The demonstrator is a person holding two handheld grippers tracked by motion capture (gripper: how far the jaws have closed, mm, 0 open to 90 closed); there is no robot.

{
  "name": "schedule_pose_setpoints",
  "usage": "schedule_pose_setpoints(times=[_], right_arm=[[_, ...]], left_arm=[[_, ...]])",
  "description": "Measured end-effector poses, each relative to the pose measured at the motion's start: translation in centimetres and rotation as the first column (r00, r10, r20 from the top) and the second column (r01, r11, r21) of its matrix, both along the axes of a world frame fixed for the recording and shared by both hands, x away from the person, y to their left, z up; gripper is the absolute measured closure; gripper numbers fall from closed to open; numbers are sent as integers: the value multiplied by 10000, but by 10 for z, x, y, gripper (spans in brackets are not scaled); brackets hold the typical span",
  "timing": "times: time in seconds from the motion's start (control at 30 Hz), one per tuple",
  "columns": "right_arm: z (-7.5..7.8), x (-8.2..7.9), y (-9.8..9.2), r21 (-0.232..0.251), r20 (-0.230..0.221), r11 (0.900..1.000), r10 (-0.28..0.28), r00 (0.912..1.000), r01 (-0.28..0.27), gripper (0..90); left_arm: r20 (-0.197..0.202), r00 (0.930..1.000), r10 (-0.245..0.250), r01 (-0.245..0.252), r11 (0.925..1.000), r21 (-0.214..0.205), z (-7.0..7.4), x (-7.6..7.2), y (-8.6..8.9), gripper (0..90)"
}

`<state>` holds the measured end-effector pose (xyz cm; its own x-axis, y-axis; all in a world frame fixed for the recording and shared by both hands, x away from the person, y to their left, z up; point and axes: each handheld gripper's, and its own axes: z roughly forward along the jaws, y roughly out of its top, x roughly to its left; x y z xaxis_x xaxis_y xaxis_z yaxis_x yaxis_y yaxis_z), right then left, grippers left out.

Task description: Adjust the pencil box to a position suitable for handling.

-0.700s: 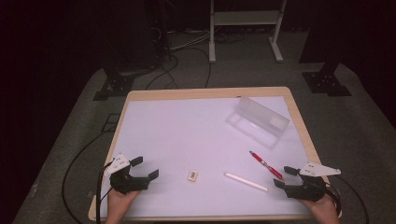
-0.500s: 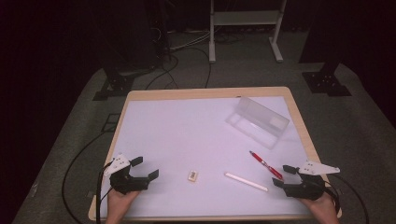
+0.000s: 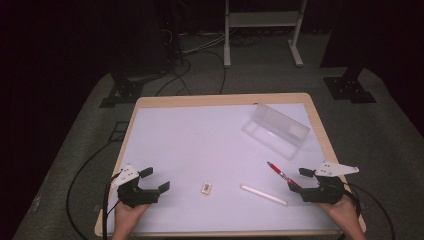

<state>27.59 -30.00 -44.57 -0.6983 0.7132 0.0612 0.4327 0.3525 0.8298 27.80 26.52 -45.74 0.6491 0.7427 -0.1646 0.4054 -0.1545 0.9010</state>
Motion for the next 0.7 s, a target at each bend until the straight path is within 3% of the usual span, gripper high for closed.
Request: schedule_pose_setpoints(times=[0.3, 0.7], right_arm=[[18, 16, 11, -313, 89, 9990, 315, 9995, -312, 273], [29, 35, 21, -514, -17, 9972, 535, 9986, -535, 271]], left_arm=[[10, 10000, 0, 0, 10000, -20, 0, 0, 1, 73], [49, 10000, -8, 8, 10000, -41, 0, 0, 2, 73]])
